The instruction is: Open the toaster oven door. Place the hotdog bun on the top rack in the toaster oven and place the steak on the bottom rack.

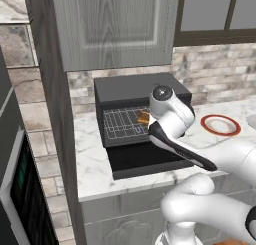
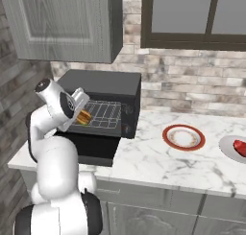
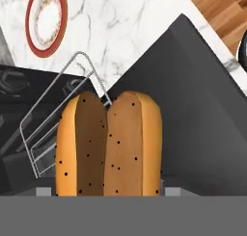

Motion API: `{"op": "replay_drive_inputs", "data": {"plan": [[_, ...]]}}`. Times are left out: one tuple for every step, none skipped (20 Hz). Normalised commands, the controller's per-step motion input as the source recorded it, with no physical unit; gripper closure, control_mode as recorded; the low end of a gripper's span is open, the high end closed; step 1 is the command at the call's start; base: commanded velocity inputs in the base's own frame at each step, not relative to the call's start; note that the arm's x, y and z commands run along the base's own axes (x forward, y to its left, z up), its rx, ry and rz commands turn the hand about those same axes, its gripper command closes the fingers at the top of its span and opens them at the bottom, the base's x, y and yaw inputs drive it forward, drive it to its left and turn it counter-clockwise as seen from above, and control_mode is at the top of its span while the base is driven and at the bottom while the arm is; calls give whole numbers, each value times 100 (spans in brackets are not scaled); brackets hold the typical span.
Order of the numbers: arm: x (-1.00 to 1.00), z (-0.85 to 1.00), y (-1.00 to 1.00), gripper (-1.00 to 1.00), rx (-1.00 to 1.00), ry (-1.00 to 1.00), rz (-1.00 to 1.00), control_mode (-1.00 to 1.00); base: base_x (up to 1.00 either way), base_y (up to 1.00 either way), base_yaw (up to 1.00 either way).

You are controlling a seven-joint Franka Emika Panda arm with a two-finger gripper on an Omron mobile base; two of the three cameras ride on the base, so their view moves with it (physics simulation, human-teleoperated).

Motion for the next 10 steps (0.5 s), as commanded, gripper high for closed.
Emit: {"op": "replay_drive_inputs", "data": {"plan": [[74, 29, 0, 100, -17, 8, 25, -100, 0, 0, 0], [81, 0, 4, 100, -16, 7, 28, -100, 0, 0, 0], [79, -3, 15, 100, -18, 7, 29, -100, 0, 0, 0], [71, 0, 6, 100, -23, 1, 29, -100, 0, 0, 0], [57, -13, 5, 100, -24, 0, 29, -100, 0, 0, 0], [29, -5, 0, 100, -30, 0, 30, -100, 0, 0, 0], [13, -5, 0, 100, -32, 0, 30, -100, 0, 0, 0], [4, 0, 0, 100, -30, 0, 32, -100, 0, 0, 0], [0, -6, 0, 100, -30, 0, 33, -100, 0, 0, 0], [0, 0, 0, 100, -31, -2, 32, -100, 0, 0, 0]]}}
